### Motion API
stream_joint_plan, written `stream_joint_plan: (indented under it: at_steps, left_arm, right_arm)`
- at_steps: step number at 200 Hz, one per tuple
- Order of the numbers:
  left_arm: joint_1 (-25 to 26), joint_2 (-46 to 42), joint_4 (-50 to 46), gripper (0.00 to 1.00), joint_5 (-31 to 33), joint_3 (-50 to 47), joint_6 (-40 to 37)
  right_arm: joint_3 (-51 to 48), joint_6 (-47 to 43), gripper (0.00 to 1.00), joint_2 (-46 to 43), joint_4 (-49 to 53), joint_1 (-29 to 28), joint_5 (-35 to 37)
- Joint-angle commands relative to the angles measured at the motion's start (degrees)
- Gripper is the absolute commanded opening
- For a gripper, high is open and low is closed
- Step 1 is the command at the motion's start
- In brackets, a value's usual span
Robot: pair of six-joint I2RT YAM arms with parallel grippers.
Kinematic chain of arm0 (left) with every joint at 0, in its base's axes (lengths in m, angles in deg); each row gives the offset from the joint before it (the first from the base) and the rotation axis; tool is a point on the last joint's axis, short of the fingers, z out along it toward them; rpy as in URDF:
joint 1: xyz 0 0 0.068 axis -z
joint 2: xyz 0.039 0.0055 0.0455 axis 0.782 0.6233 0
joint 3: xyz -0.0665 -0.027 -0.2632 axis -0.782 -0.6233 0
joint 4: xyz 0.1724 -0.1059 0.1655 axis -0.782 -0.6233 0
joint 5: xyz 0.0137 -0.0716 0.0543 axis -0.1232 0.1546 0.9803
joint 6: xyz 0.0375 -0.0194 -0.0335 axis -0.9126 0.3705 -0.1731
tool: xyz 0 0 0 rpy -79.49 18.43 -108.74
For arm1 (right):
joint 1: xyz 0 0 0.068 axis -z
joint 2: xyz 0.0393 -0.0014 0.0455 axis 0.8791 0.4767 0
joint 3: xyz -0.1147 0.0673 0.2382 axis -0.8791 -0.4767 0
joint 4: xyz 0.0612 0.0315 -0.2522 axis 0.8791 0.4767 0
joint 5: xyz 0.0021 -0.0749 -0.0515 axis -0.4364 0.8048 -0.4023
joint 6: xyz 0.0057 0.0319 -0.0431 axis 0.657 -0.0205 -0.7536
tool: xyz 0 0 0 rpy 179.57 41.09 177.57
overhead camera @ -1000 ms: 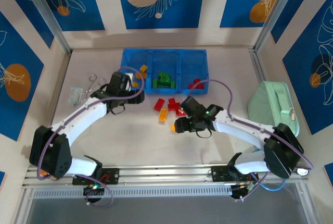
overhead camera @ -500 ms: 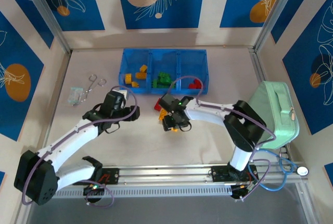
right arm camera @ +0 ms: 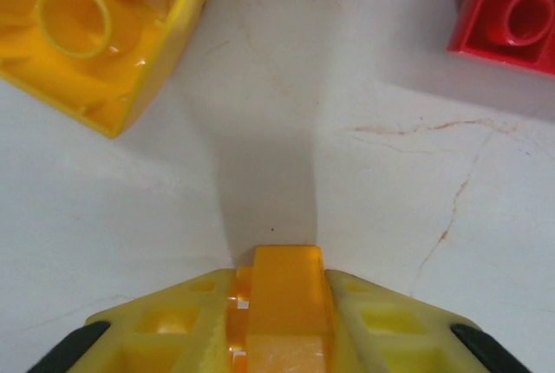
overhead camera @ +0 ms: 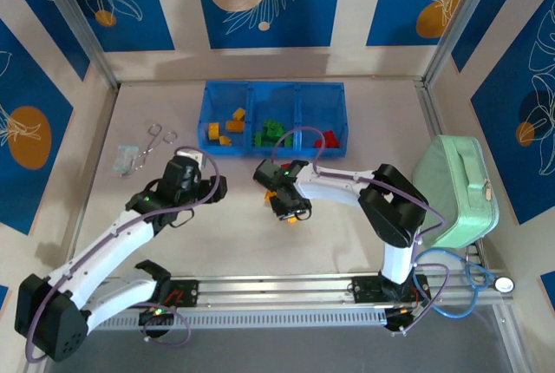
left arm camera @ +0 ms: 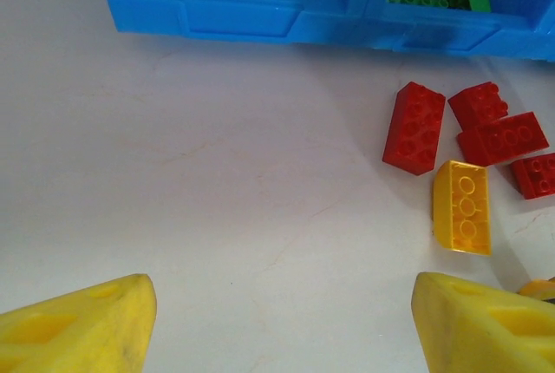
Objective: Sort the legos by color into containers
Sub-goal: Pick up the lego from the bottom-center of the table, then place the lego in the container.
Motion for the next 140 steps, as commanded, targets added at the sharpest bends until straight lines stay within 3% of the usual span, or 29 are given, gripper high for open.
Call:
stream_joint_plan:
  at_steps: [1, 59, 101, 140]
  left_arm:
    - [0.4, -4.8, -2.3, 0.78, 1.7, 0.8, 0.6]
    - [0.4, -12.0, -6.8, 0.77, 0.3, 2.2, 1.8]
    - [0.5, -14.5, -8.6, 0.77, -2.8, 2.0, 2.0]
    - [0.8, -17.2, -9.8, 0.77, -3.1, 0.3, 2.9]
  right_arm:
    - [2.9, 0.7, 0.26, -0.9, 2.4, -0.6, 1.2]
    - [16.9, -4.0, 0.23, 0.8, 3.4, 1.7, 0.9]
    - [28.4, -8.5, 0.23, 7.4, -1.7, 6.9, -5.8]
    - [44.6, -11.7, 0.23, 16.0, -0.4, 8.9, -8.7]
